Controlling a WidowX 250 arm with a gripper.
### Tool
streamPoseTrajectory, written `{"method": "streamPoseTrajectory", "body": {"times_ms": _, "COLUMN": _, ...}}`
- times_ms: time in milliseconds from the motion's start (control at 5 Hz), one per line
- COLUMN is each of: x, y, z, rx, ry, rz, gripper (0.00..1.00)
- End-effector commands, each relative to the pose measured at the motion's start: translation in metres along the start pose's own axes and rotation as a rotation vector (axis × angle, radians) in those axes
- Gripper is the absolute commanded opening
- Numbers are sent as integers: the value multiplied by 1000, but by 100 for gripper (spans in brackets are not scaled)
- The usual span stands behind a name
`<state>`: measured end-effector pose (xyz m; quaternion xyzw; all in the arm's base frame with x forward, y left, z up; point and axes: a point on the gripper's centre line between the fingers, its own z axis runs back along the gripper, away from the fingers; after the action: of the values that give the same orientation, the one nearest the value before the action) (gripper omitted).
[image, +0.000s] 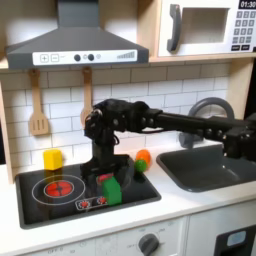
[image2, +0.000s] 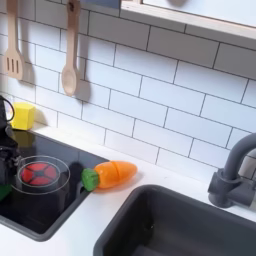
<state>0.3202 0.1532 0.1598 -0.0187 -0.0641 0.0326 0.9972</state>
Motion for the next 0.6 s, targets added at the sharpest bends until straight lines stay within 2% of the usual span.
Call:
{"method": "streamPoseTrajectory", "body": {"times_ms": 0, "x": -13, "y": -1, "z": 6, "rx": -12, "ry": -3, "rz": -13, "gripper": 100}}
{"method": "streamPoseTrajectory", "body": {"times_ms": 400, "x": -19, "y": -2, "z": 11, "rx": -16, "ry": -11, "rz": -24, "gripper": 100}}
